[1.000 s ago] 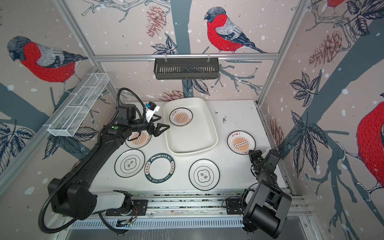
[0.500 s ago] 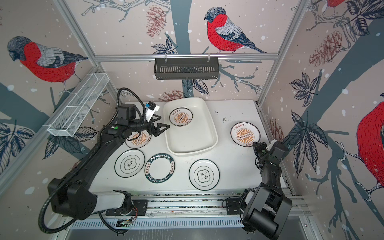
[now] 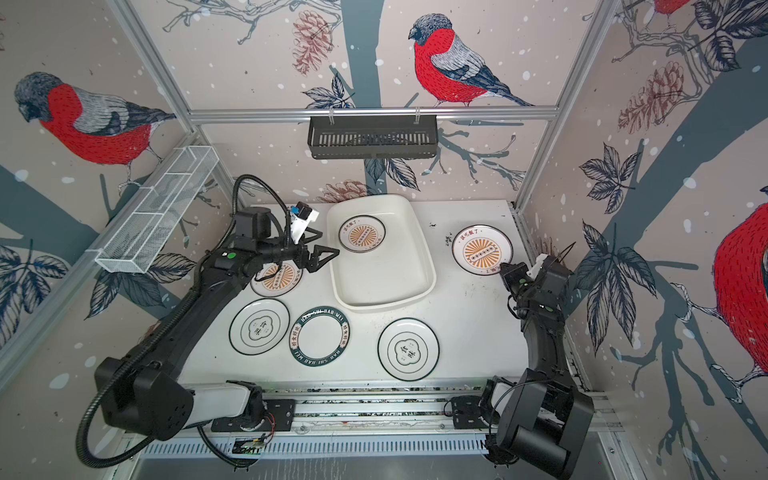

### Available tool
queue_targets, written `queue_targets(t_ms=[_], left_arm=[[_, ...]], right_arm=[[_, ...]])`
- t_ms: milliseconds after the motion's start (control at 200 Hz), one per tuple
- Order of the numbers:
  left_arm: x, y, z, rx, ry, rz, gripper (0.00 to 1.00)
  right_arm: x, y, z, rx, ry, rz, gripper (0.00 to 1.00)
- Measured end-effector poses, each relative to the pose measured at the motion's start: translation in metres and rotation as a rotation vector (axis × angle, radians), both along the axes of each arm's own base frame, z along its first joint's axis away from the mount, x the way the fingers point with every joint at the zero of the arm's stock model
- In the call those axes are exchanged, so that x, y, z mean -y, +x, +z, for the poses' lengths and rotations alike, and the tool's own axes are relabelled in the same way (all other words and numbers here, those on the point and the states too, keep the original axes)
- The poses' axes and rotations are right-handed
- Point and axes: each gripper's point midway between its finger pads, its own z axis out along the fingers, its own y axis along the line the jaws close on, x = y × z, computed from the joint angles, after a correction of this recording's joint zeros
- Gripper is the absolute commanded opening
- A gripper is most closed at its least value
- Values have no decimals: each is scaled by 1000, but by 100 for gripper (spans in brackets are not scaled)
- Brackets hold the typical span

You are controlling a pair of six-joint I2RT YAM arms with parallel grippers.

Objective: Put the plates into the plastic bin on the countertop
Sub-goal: 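Carry the upright sunburst plate with the right gripper over the bin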

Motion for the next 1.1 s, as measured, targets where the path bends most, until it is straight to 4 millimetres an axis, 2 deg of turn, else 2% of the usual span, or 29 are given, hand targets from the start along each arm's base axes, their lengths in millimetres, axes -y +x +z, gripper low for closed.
queue_targets(t_ms=[250, 410, 560, 685, 1101], left_arm=[[-1, -1, 3, 7, 0, 2, 98], [-1, -1, 6, 16, -2, 2, 98], [-2, 0, 12, 32, 1, 14, 98], [-6, 5, 18, 55, 16, 49, 98], [-18, 6, 29, 74, 53, 119, 98]], right_arm=[[-40, 25, 32, 42, -34, 103, 6], [-79, 39, 53, 77, -61, 185, 6], [-119, 49, 62, 89, -64, 255, 6], [-153, 59, 63, 98, -68, 317, 6], [-258, 88, 37, 75, -34, 485, 8]])
